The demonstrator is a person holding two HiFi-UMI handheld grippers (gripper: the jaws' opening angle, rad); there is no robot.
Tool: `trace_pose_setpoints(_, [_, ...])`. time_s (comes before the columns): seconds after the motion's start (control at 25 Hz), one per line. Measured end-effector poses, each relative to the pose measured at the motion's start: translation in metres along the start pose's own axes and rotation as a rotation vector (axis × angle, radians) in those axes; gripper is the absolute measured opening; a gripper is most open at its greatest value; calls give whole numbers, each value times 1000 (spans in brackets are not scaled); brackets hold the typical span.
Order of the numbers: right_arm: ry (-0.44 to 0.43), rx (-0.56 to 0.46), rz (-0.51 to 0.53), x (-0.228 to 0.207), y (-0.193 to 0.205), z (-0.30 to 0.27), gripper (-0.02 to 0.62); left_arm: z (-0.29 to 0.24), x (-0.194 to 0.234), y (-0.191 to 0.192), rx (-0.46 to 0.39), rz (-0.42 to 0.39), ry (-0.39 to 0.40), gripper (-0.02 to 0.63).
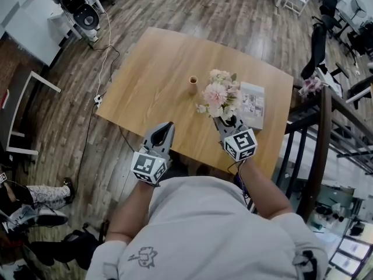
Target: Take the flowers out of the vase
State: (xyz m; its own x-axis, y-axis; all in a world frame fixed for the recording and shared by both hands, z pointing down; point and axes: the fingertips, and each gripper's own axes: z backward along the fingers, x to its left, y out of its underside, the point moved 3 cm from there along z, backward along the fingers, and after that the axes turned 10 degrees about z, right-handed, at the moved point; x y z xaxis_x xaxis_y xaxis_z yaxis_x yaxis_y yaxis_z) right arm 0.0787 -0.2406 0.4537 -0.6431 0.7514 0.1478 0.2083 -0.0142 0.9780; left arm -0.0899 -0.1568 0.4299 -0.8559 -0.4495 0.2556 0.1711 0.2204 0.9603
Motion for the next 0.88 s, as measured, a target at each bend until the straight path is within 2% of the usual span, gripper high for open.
trace_pose_setpoints(0.16, [9, 6, -3, 6, -1, 14, 55, 5, -2, -1, 10, 4, 1, 5])
trace_pose_setpoints(0.36, [56, 11, -16, 20, -5, 31, 55, 18, -3, -2, 23, -8, 42, 5])
trace_pose_setpoints(0.88, [202, 15, -23, 112, -24, 65, 54, 118, 20, 2, 43, -8, 163, 5])
